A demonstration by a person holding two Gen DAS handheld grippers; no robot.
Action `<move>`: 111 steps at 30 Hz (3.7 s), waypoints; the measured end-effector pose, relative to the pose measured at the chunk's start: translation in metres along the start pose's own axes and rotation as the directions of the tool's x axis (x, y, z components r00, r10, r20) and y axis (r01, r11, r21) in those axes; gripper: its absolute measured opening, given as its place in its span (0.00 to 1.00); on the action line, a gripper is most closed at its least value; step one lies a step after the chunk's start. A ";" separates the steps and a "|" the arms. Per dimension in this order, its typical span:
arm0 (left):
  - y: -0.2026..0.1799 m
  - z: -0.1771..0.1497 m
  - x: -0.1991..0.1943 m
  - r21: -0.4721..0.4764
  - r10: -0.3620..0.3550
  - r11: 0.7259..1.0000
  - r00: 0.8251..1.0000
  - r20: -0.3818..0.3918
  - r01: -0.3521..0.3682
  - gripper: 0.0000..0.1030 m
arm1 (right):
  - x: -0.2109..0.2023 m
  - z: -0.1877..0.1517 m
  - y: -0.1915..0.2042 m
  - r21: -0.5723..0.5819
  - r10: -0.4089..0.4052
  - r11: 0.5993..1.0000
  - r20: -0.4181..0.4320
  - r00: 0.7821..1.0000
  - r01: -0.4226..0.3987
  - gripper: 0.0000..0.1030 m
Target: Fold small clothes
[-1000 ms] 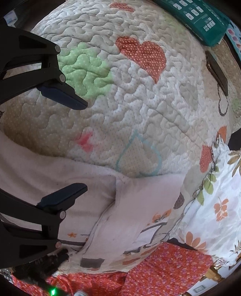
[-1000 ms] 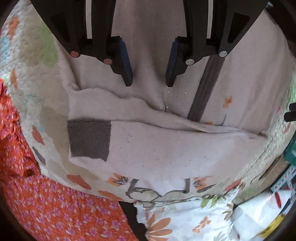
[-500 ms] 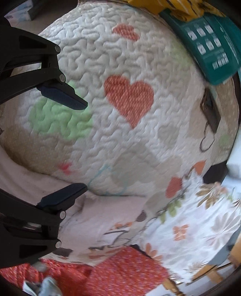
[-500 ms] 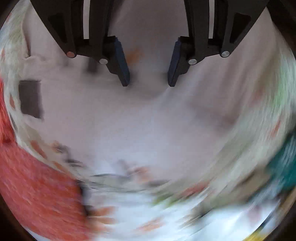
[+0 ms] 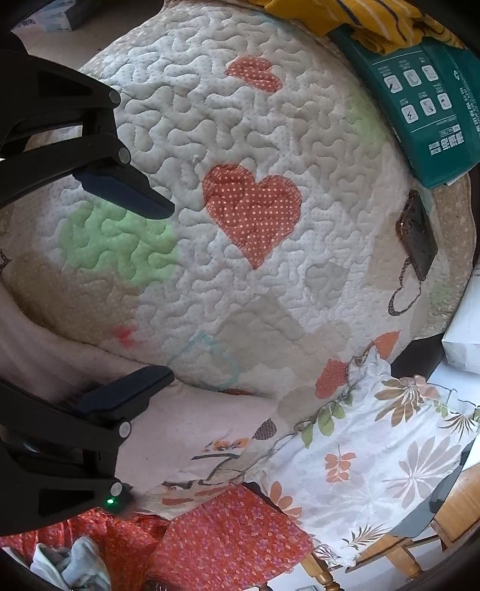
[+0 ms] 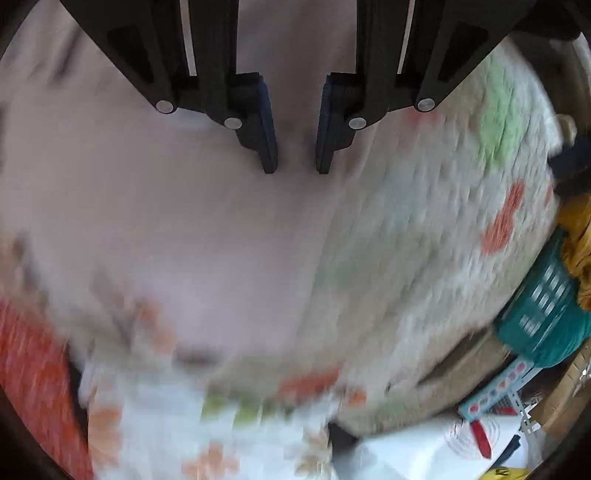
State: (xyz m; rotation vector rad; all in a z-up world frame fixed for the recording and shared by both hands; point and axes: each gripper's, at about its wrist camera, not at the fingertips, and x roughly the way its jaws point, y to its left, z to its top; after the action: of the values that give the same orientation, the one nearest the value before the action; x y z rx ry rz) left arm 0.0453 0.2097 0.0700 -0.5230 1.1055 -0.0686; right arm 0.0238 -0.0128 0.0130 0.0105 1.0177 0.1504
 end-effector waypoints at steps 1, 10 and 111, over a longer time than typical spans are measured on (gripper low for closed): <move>-0.001 0.000 -0.001 0.000 -0.002 1.000 1.000 0.003 0.002 0.78 | -0.009 -0.017 0.015 -0.064 0.007 0.998 0.005 1.000 -0.007 0.25; -0.013 -0.009 0.010 0.041 0.013 0.999 1.000 -0.015 -0.012 0.78 | -0.054 -0.020 0.009 -0.058 0.058 0.997 0.098 0.993 -0.053 0.27; -0.107 -0.150 0.084 0.501 0.247 0.823 0.963 0.110 -0.268 1.00 | -0.101 -0.147 -0.214 0.370 -0.365 0.865 -0.003 0.931 0.340 1.00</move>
State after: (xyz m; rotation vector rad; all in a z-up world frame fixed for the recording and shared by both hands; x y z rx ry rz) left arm -0.0244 0.0344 -0.0046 0.1091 1.0561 -0.1114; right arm -0.1269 -0.2468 0.0047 0.1673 0.9515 -0.3764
